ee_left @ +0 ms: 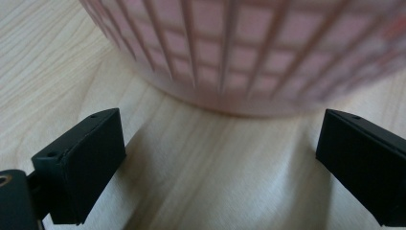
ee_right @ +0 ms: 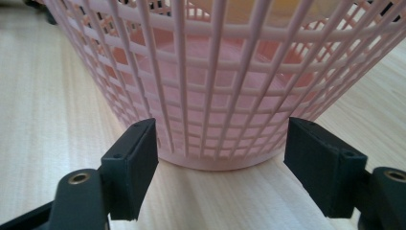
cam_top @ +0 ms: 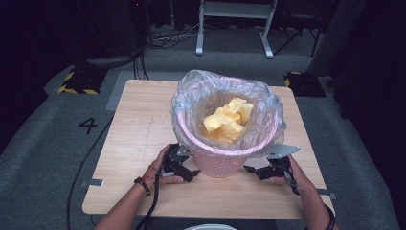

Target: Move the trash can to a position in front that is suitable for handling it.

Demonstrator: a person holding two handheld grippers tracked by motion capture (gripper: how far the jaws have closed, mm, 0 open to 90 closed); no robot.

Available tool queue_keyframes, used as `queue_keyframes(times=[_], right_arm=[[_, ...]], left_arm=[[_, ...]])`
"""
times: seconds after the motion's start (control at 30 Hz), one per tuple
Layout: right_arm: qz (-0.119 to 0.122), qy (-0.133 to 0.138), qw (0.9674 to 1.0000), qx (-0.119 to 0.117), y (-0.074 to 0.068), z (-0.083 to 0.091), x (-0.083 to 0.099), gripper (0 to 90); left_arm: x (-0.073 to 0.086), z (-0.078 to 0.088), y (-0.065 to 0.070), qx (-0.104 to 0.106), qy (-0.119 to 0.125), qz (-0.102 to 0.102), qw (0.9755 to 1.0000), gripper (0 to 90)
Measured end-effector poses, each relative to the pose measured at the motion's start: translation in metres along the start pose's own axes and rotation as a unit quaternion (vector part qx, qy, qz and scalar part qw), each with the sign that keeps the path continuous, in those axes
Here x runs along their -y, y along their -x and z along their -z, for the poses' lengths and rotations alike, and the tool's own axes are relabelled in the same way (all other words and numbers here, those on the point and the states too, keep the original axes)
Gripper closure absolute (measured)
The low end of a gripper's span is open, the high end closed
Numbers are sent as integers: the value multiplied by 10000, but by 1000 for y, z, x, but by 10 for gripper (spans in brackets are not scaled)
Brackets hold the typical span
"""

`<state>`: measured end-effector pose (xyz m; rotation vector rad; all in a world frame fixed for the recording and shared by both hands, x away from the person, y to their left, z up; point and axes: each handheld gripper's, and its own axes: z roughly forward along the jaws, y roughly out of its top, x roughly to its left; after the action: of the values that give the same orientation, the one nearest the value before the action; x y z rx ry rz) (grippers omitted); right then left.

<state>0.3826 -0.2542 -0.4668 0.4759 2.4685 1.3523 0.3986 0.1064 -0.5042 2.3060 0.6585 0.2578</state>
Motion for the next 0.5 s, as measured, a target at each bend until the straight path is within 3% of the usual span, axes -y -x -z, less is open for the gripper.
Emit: queue_keyframes(times=[0.07,0.13,0.3,0.5], right_arm=[[-73,-25,9999,-139,-7,-1,0,263],[39,-46,10000,27,-9,-2,-2,263],[-99,31,9999,-18,-10,-1,-1,263],[46,72,9999,-73,-16,-1,-1,264]], left_arm=[[-1,-2,-2,19,8,12,10000,2],[-3,-3,-4,11,-1,24,10000,2],[-6,-6,-12,-81,2,107,9999,1],[-6,-4,-19,-152,-37,108,9998,7]])
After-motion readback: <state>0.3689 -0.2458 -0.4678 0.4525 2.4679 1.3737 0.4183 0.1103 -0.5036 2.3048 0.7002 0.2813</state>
